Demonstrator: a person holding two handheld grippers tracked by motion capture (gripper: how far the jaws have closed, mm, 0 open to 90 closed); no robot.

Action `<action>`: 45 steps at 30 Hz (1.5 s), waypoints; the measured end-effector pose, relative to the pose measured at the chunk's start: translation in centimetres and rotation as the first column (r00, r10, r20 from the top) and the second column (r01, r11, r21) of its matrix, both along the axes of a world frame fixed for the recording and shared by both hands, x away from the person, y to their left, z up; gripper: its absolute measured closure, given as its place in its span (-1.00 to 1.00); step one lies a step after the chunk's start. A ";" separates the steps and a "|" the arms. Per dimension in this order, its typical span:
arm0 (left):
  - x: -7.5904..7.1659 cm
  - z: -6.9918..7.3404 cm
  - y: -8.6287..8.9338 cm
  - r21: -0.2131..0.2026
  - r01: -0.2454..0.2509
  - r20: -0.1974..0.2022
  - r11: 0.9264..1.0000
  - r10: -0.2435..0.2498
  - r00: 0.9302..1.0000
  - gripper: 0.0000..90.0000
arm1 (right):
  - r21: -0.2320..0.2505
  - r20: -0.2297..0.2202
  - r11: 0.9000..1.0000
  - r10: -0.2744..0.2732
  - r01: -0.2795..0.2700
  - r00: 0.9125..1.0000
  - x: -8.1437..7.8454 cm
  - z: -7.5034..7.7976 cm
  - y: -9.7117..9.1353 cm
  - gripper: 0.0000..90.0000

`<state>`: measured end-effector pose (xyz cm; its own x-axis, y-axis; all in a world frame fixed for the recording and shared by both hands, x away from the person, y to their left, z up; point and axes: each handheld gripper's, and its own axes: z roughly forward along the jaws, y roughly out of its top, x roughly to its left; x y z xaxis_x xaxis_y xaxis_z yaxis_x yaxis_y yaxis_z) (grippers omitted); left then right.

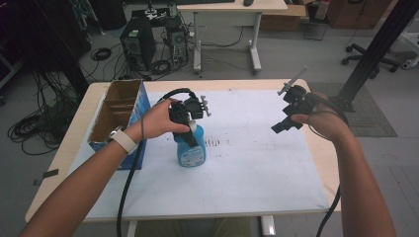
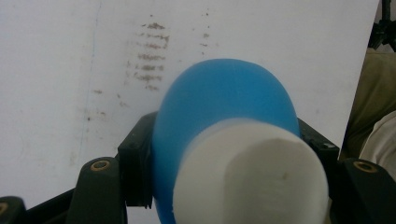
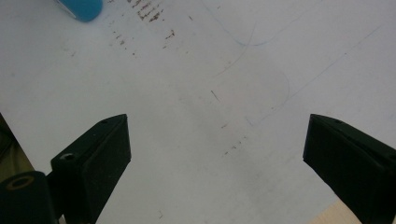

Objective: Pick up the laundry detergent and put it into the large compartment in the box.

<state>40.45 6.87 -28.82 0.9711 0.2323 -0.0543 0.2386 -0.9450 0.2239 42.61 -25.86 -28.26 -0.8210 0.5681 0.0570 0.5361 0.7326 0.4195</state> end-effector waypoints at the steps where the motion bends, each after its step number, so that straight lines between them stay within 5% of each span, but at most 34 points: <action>1: 0.0 0.0 0.0 -0.002 -0.004 -0.001 1.000 0.004 1.000 -0.18 | 0.000 -0.001 1.000 0.000 0.000 1.000 0.0 0.0 0.0 -0.83; 23: -0.3 1.3 0.2 0.009 -0.028 0.019 1.000 0.028 0.999 -0.17 | -0.001 -0.001 1.000 0.004 -0.004 1.000 0.0 0.0 0.3 -0.83; 45: -1.4 4.8 0.6 0.000 -0.138 0.031 0.990 0.138 0.990 -0.17 | 0.004 0.009 1.000 0.007 -0.007 1.000 -0.4 0.3 0.3 -0.83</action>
<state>39.01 7.50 -24.02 0.9310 0.3643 -0.0243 0.3597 -0.9039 0.2314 42.17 -25.57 -27.96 -0.8256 0.5619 0.0516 0.5268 0.7350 0.4269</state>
